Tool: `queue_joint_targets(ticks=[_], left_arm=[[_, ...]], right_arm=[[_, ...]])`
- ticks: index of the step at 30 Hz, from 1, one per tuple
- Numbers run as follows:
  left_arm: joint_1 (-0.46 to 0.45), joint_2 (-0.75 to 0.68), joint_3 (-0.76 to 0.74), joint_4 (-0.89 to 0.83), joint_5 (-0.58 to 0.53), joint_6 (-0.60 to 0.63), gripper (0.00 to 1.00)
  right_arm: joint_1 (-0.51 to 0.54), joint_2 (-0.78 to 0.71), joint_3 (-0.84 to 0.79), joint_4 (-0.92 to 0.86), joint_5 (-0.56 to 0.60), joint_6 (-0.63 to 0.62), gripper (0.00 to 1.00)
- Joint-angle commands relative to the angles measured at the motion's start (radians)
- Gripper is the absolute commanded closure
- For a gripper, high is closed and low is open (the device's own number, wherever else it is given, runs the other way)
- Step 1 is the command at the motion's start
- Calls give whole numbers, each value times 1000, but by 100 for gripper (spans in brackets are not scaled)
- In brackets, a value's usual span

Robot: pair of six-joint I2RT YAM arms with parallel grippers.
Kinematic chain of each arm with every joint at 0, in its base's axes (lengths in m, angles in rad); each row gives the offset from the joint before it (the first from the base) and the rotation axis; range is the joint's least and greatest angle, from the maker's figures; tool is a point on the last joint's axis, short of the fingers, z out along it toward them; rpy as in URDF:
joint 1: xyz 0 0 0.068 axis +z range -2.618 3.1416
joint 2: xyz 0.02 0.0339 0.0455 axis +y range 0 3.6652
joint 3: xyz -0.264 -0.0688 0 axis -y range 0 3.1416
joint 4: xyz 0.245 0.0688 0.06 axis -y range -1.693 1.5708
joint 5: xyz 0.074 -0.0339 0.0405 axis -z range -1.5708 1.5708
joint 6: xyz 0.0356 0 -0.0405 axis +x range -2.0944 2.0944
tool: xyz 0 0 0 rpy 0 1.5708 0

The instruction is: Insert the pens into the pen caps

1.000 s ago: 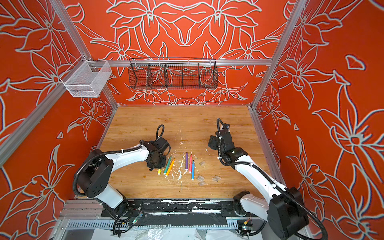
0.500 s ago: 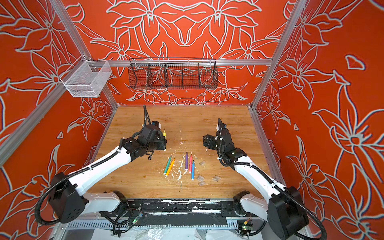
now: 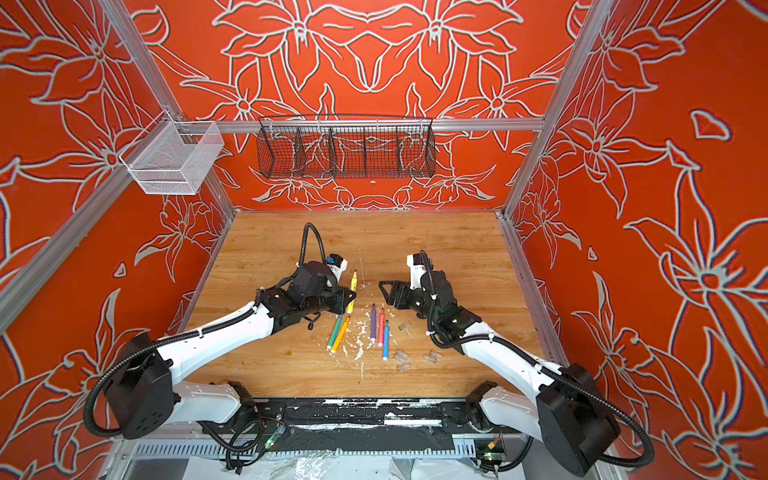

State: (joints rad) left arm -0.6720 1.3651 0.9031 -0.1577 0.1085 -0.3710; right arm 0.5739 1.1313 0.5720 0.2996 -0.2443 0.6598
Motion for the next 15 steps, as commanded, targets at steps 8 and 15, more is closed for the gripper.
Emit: queue_joint_targets(ticks=[8, 15], left_arm=[[-109, 84, 91, -46, -49, 90, 100], [-127, 51, 65, -16, -36, 109, 100]], right_arm=[[43, -37, -43, 136, -8, 17, 29], [47, -27, -37, 119, 14, 23, 34]])
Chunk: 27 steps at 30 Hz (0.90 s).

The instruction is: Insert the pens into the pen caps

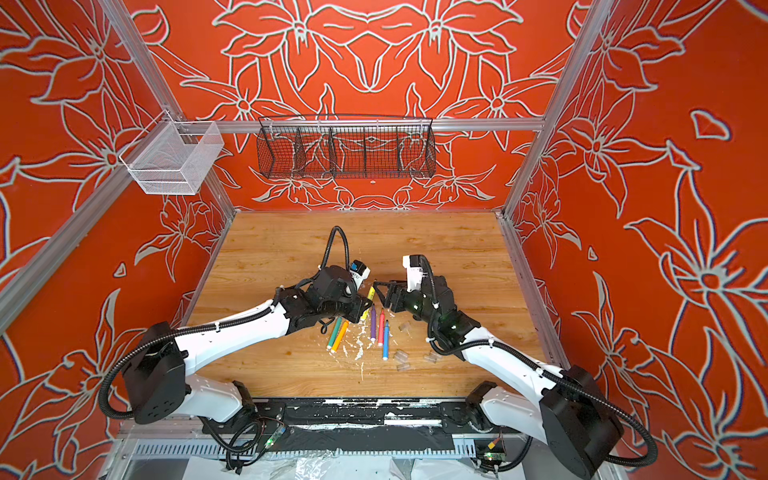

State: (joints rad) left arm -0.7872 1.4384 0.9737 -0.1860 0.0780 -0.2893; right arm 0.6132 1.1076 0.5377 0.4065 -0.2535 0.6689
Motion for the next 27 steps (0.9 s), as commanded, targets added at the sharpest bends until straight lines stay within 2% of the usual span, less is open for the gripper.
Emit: queue_joint_targets(ticks=[1, 13, 18, 22, 26, 27], left_arm=[[-15, -30, -11, 17, -4, 31, 100], [-31, -22, -9, 36, 51, 54, 100], [-43, -22, -7, 25, 24, 70, 100], [-43, -23, -6, 22, 7, 72, 100], [-43, -19, -5, 16, -9, 69, 100], [-43, -19, -9, 15, -16, 66, 96]], right_arm=[[8, 0, 2, 0, 33, 14, 35], [33, 119, 57, -8, -5, 51, 42], [34, 165, 76, -11, -21, 77, 62], [36, 185, 76, 1, -37, 111, 83], [40, 176, 67, 19, -50, 147, 96], [41, 167, 59, 29, -48, 160, 98]])
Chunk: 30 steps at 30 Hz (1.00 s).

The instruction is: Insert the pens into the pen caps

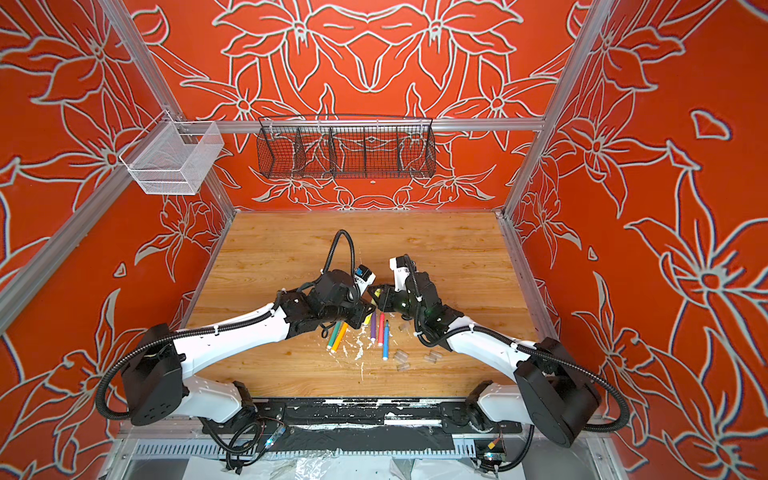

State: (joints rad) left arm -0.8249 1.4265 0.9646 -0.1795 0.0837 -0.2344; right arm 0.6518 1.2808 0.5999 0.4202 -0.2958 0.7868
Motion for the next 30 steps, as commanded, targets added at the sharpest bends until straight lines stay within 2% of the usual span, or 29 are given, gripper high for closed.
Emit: queue_joint_targets(ticks=[1, 4, 7, 18, 23, 30], left_arm=[[-5, -6, -5, 15, -25, 9, 90], [-5, -1, -3, 26, -2, 4, 76], [-6, -5, -14, 53, 2, 6, 68], [-5, 20, -1, 70, 18, 19, 64], [-5, 18, -3, 72, 21, 26, 64], [-5, 25, -1, 71, 21, 37, 57]], right_arm=[[2, -17, -13, 29, -2, 54, 99], [3, -45, -45, 79, -6, 100, 100], [3, -55, -67, 130, -20, 143, 100], [12, 17, -96, 270, -77, 253, 100], [14, -4, -115, 286, -68, 267, 100], [16, -62, -127, 299, -71, 293, 100]])
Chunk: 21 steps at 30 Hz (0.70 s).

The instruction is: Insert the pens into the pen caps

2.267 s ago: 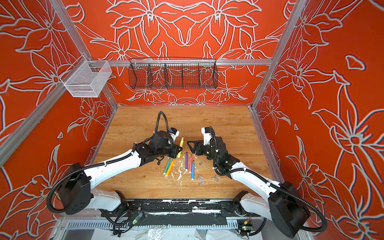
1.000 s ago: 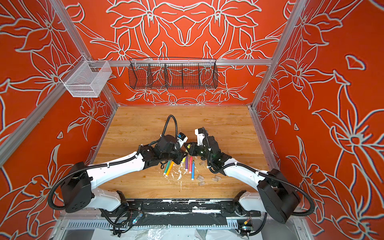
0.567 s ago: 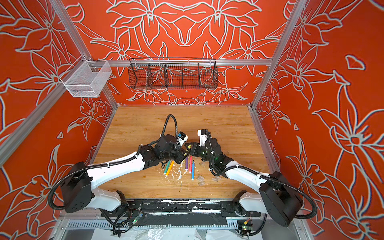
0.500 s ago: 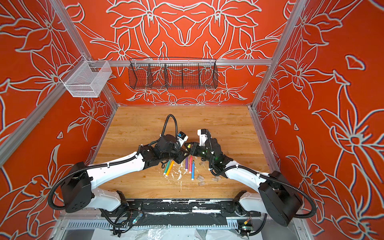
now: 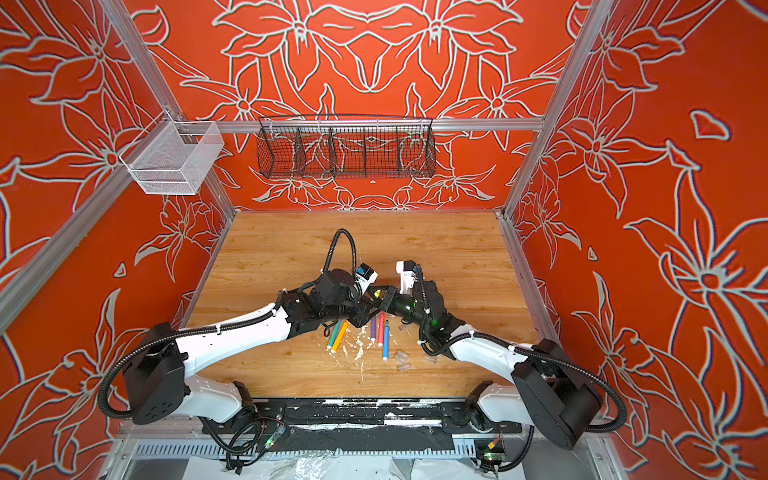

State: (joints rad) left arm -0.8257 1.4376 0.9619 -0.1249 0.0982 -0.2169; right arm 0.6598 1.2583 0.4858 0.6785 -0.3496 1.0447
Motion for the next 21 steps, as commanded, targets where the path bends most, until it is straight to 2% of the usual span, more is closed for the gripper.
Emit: queue_joint_targets(ticks=[1, 6, 10, 11, 13, 14, 15, 18, 21], left_arm=[[-4, 13, -1, 19, 2, 19, 58], [-4, 6, -11, 33, 1, 22, 69], [-4, 3, -15, 37, -10, 22, 97], [-4, 6, -13, 33, -13, 20, 100], [-2, 4, -7, 21, -31, 12, 100], [2, -2, -12, 25, -40, 7, 100], [9, -12, -22, 32, -48, 1, 100], [44, -54, -60, 53, -96, -30, 100], [96, -111, -105, 57, -189, -79, 100]], right_arm=[[8, -49, -18, 35, -12, 37, 100], [12, -54, -30, 30, 9, 48, 100], [14, -22, -16, 47, -15, 47, 100], [14, -20, -7, 32, -18, 37, 100], [14, -31, 11, -21, -11, 4, 74], [14, -41, 25, -67, -1, -21, 58], [12, -57, 42, -125, 19, -51, 48], [12, -115, 103, -347, 104, -167, 36], [13, -177, 119, -447, 199, -268, 33]])
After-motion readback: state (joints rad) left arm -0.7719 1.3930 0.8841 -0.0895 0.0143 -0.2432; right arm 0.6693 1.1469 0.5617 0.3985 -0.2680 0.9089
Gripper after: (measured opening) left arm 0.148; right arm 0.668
